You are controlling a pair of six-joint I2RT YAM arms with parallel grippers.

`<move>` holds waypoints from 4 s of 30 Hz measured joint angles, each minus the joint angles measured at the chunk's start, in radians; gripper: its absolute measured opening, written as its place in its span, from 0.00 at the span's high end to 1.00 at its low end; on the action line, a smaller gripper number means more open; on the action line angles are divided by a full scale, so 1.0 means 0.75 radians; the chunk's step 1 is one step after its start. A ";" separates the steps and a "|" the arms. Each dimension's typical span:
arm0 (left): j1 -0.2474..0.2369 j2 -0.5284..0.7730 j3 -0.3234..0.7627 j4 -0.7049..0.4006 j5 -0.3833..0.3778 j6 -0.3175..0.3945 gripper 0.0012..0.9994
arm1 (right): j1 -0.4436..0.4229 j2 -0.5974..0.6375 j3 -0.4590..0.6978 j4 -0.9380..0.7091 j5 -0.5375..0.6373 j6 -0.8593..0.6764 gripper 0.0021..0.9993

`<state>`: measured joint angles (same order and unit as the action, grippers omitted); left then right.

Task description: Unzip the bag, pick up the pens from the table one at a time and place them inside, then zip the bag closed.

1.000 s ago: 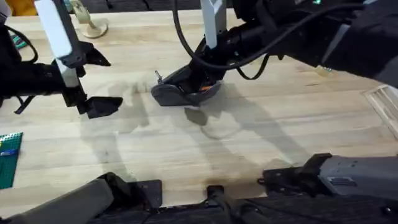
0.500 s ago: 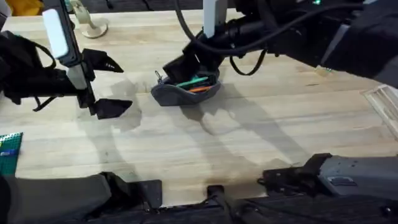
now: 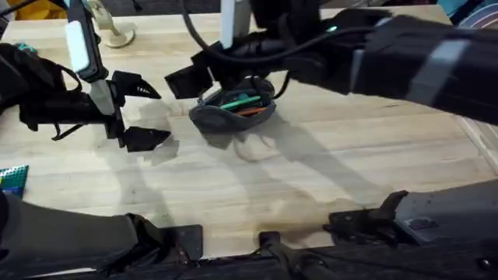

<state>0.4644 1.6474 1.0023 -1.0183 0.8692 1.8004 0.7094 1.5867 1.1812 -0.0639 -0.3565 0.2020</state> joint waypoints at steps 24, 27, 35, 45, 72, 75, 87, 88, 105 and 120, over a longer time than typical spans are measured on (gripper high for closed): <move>0.000 0.000 0.000 -0.015 0.003 0.001 0.01 | 0.023 0.354 0.003 0.076 0.126 0.110 0.01; 0.000 0.000 0.000 -0.015 0.003 0.000 0.01 | 0.023 0.354 0.003 0.076 0.126 0.110 0.18; 0.000 0.000 0.000 -0.015 0.003 0.001 0.01 | 0.023 0.354 0.003 0.080 0.125 0.116 0.64; 0.000 0.000 0.000 -0.025 0.003 0.000 0.01 | 0.024 0.262 0.003 0.074 0.130 0.109 0.97; 0.000 0.000 0.000 -0.054 0.054 0.001 0.01 | 0.026 0.127 0.003 -0.046 0.130 0.009 0.97; -0.004 0.000 0.000 -0.060 0.116 0.001 0.01 | 0.026 0.127 0.003 -0.046 0.130 0.009 0.97; -0.204 0.035 0.002 -0.028 0.196 0.004 0.01 | 0.026 0.127 0.003 -0.043 0.130 0.009 0.97; -0.222 0.047 0.002 -0.023 0.198 0.004 0.01 | 0.026 0.127 0.003 -0.043 0.130 0.009 0.97; -0.337 0.213 0.002 0.132 0.239 -0.067 0.02 | 0.026 0.127 0.003 -0.040 0.130 0.009 0.97; -0.338 0.213 0.003 0.148 0.282 -0.086 0.95 | -0.043 0.127 0.003 -0.099 0.120 -0.028 0.97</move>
<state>0.2108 1.8073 1.0042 -0.9077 1.0805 1.7359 0.6772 1.6816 1.1835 -0.1378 -0.2666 0.1810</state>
